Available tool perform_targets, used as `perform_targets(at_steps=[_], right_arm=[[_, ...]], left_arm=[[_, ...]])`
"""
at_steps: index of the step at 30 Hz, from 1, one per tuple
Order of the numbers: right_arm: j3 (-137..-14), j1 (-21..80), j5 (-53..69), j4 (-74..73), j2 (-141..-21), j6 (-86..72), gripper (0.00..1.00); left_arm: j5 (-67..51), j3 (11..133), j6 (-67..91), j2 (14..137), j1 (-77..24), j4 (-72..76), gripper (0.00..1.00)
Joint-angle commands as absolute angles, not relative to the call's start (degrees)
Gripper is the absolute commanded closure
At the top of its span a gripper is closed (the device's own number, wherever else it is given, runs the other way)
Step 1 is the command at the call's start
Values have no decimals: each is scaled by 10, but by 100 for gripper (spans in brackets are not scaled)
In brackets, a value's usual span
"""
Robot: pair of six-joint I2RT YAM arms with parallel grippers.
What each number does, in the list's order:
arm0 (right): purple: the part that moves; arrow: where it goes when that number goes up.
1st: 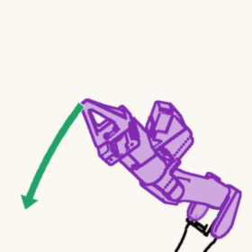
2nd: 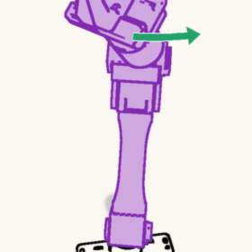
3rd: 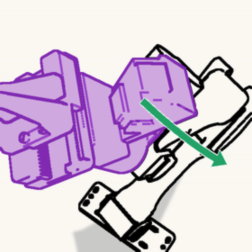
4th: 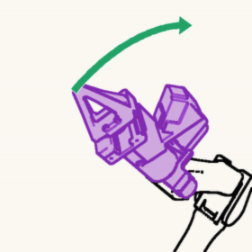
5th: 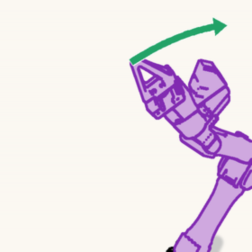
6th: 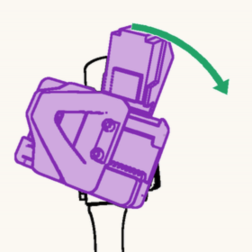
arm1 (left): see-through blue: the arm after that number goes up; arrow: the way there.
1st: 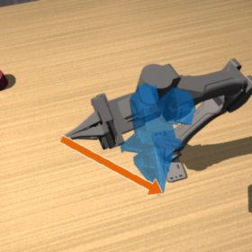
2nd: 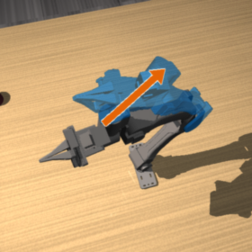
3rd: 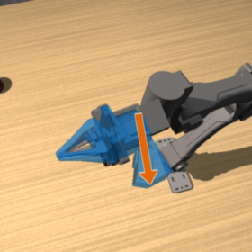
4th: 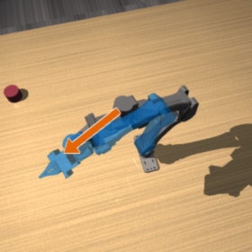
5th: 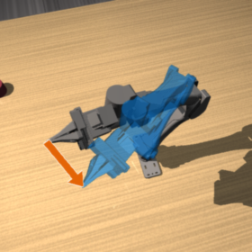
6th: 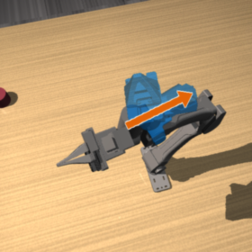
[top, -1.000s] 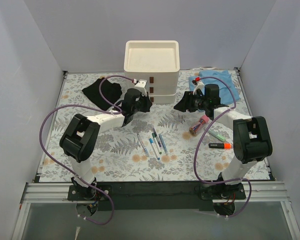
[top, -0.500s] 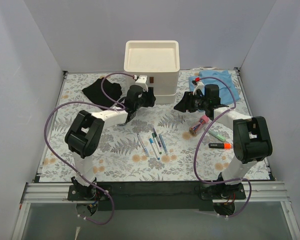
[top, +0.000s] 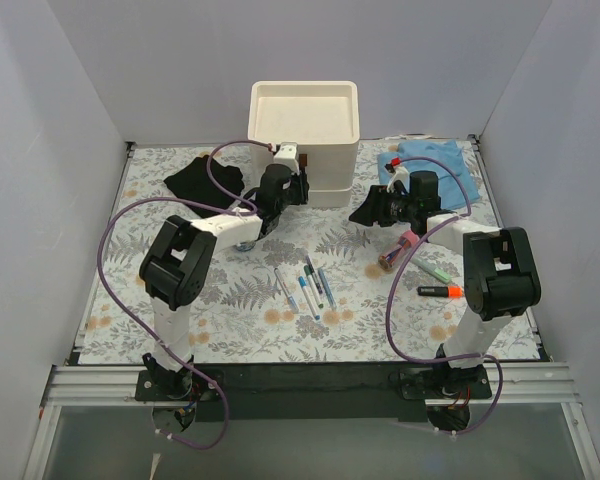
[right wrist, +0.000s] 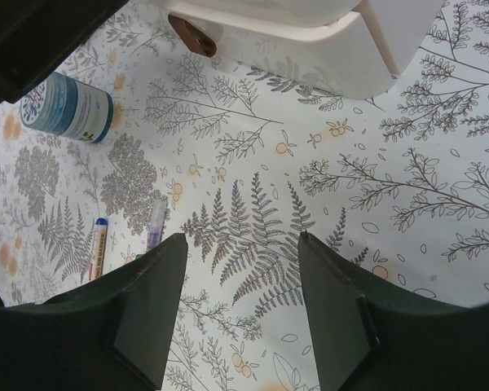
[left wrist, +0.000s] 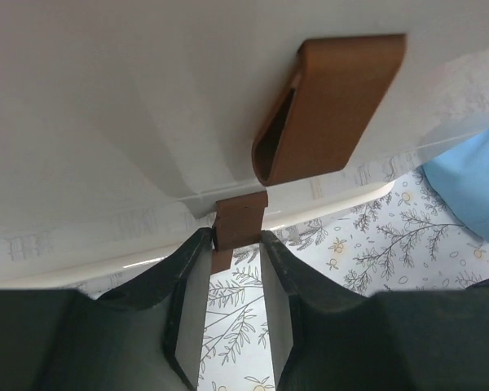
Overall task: Sort the stationery into containers
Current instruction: Open the drawer in the storage box.
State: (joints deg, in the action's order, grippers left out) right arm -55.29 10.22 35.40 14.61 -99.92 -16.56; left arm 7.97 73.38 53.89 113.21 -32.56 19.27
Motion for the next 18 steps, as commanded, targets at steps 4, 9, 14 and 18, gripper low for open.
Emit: perform_targets(at_steps=[4,9,14,18], right_arm=[[-563,98,372,177,-1003,-169,35],[-562,97,373,178,-1005,-171,35],[-560,94,375,180,-1005,-170,35],[-555,92,376,180,-1005,-169,35]], left_arm=[[118,764,533,1141,-342,207,72],[122,766,528,1147,-347,209,87],[113,755,533,1131,-349,194,100],[104,732,534,1111,-349,184,100]])
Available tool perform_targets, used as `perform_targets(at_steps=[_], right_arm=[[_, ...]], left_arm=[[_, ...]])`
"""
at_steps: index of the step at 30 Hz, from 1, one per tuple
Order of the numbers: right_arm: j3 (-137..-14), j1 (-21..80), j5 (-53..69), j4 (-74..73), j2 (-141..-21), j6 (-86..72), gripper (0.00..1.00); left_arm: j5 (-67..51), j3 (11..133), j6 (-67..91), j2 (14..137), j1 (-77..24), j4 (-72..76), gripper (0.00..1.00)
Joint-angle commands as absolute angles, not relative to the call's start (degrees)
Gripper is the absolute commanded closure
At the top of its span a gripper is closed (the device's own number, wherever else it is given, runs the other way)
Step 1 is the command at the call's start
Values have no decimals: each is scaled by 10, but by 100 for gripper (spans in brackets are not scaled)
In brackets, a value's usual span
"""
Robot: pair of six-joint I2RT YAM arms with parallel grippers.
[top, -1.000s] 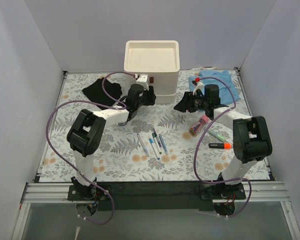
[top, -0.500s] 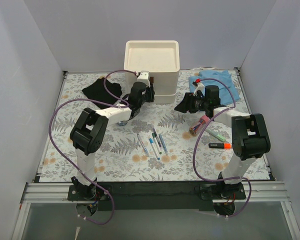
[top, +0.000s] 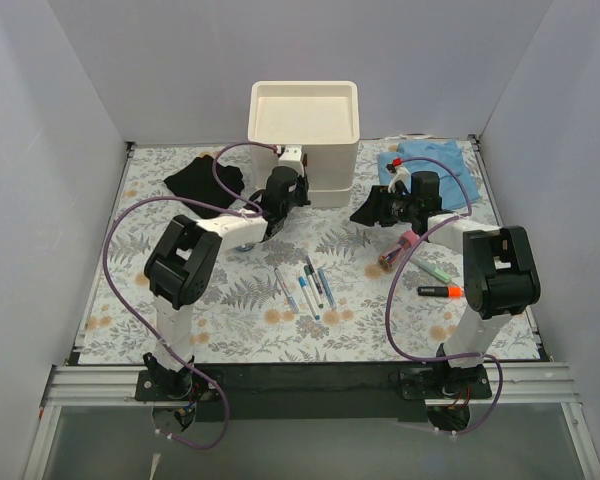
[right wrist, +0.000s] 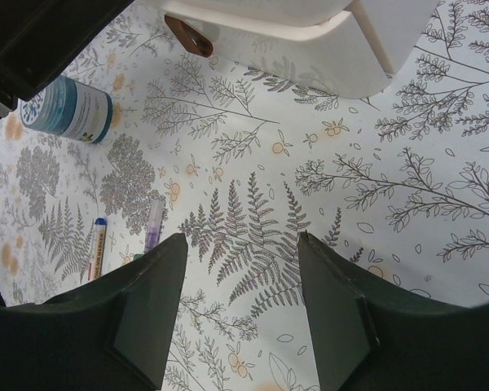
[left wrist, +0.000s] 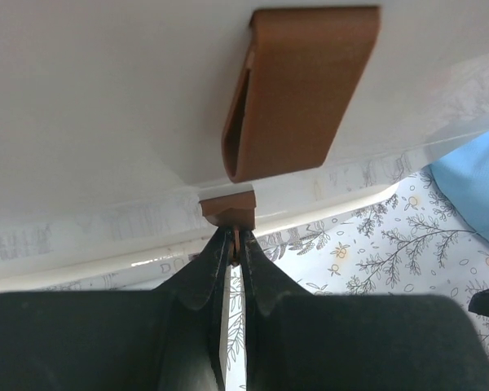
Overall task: Sort the stationery into containers
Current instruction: Open the drawer in the storage box.
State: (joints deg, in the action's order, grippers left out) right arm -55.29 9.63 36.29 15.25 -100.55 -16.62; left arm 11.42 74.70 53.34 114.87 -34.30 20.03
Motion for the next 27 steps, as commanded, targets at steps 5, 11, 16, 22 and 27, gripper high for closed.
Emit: perform_targets(at_steps=[5,11,16,22,27], right_arm=[[-555,92,379,179,-1005,-170,35],[-554,93,381,180,-1005,-169,35],[-552,92,381,180,-999,-164,35],[-546,86,382,172,-973,-154,35],[-553,64,381,149,-954,-121,35]], left_arm=[[90,711,533,1078,-350,160,100],[62,672,544,1031,-351,118,100],[54,639,537,1007,-362,111,100],[52,616,533,985,-386,99,100],[52,599,533,965,-407,94,100]])
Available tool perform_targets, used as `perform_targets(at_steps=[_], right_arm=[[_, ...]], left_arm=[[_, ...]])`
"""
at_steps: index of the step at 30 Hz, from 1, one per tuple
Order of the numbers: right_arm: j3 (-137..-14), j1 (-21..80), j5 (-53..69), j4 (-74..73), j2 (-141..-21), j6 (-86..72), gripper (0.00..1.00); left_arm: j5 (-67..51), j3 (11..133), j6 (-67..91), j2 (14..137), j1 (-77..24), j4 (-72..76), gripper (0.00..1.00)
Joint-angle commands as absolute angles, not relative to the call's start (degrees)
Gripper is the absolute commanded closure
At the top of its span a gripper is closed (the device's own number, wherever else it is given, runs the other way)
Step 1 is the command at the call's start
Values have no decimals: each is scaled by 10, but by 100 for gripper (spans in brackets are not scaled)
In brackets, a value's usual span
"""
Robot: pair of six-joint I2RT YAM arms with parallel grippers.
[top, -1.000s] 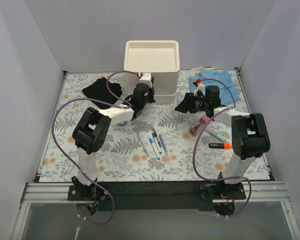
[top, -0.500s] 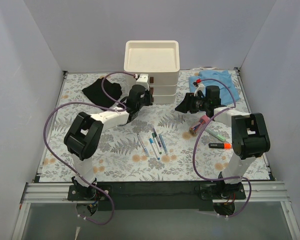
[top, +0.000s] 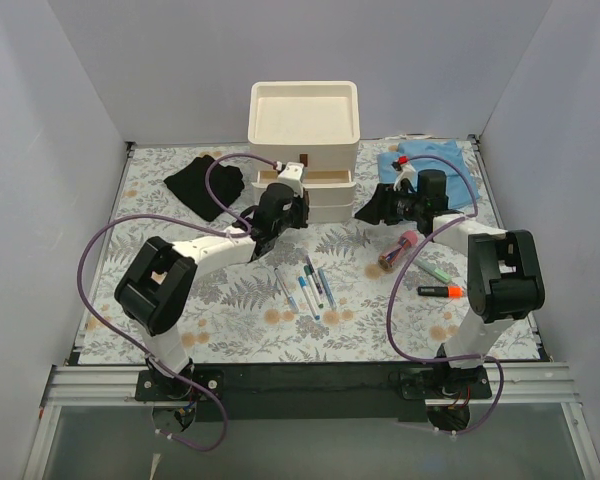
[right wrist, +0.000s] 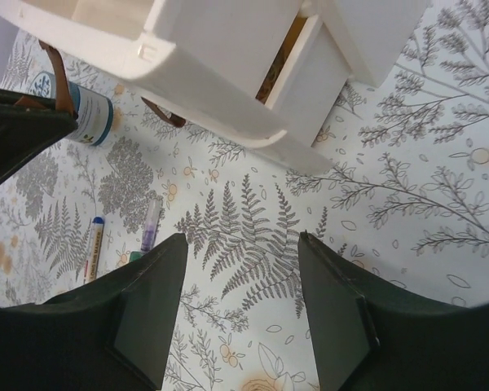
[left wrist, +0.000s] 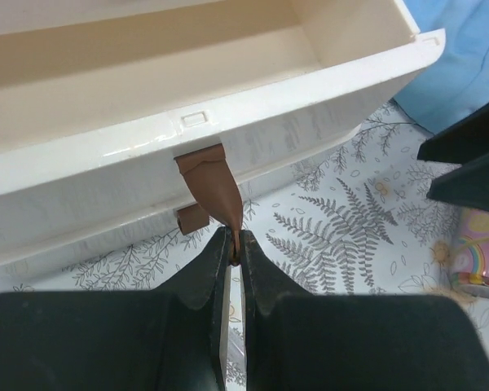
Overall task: Sort the stationery into containers
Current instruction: Open the drawer in the storage box, then close the drawer in the storage box.
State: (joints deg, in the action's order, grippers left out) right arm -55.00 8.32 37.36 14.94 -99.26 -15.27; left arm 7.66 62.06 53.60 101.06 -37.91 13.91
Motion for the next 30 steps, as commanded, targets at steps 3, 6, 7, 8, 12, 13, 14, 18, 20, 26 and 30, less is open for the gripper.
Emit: perform_targets(at_steps=[3,6,7,8,12,13,14,18,20,26,30], right_arm=[[-560,61,392,116,-950,-78,35],[-531,62,383,108,-950,-74,39],[-511,62,383,108,-960,-93,41],[-505,64,390,108,-968,-106,42],[-483,63,424,132,-1022,-179,64],[-481,63,439,174,-1040,-203,77],[-479,63,449,198,-1048,-218,81],[-482,76,508,313,-1096,-292,89],[-466,82,535,439,-1110,-390,89],[-407,112,512,836,-1201,-664,89],[-421,134,483,864,-1220,-677,89]], left_arm=[[61,592,528,959,-417,105,100],[69,590,516,957,-417,112,100],[73,590,511,957,-417,114,100],[74,591,511,959,-417,114,100],[77,594,507,956,-417,108,100],[76,594,506,955,-417,106,100],[81,593,505,955,-417,105,100],[84,594,511,956,-417,102,100],[84,595,512,957,-416,102,100],[85,613,509,964,-416,101,100],[84,635,501,964,-415,91,100]])
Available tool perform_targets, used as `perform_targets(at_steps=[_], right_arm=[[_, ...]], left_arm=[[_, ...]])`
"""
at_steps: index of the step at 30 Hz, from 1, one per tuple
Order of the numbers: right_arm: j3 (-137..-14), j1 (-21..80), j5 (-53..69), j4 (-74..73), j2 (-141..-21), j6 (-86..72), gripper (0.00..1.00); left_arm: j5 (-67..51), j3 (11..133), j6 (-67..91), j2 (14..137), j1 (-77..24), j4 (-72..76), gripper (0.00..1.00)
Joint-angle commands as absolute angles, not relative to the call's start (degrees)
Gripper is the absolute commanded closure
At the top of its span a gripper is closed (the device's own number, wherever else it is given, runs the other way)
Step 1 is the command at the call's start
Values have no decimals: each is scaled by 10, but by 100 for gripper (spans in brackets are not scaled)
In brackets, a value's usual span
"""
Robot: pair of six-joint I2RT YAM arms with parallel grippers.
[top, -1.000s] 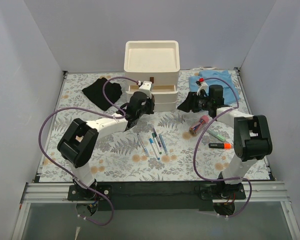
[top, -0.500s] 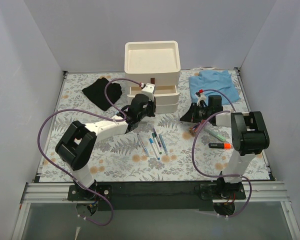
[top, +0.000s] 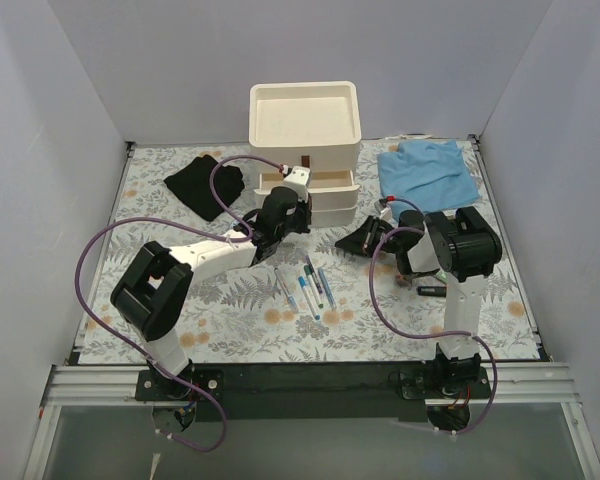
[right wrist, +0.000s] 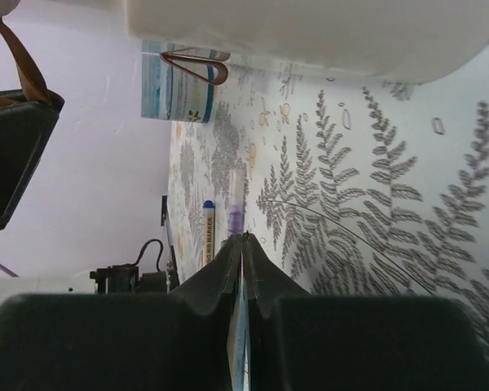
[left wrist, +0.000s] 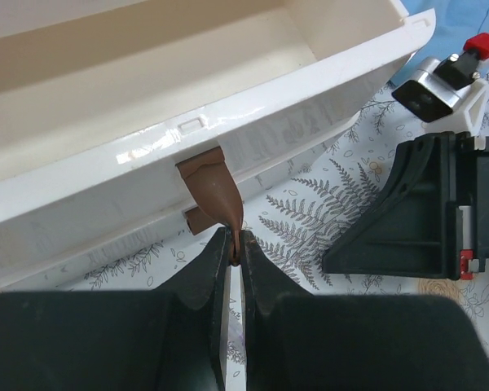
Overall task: Sort the stationery into containers
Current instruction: Close the drawer in the storage box.
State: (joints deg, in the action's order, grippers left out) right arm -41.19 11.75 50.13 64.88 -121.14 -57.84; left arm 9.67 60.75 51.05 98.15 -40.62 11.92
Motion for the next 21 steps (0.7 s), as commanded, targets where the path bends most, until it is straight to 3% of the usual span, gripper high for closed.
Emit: perform_targets(at_steps=[1,21], right_arm=[[-431,136,476,876,-1224,-690,89],[-517,160,402,892,-1300,-726,88]], left_arm=[[83,639,501,965,-415,85,100],[74,727,493,962,-415,37,100]])
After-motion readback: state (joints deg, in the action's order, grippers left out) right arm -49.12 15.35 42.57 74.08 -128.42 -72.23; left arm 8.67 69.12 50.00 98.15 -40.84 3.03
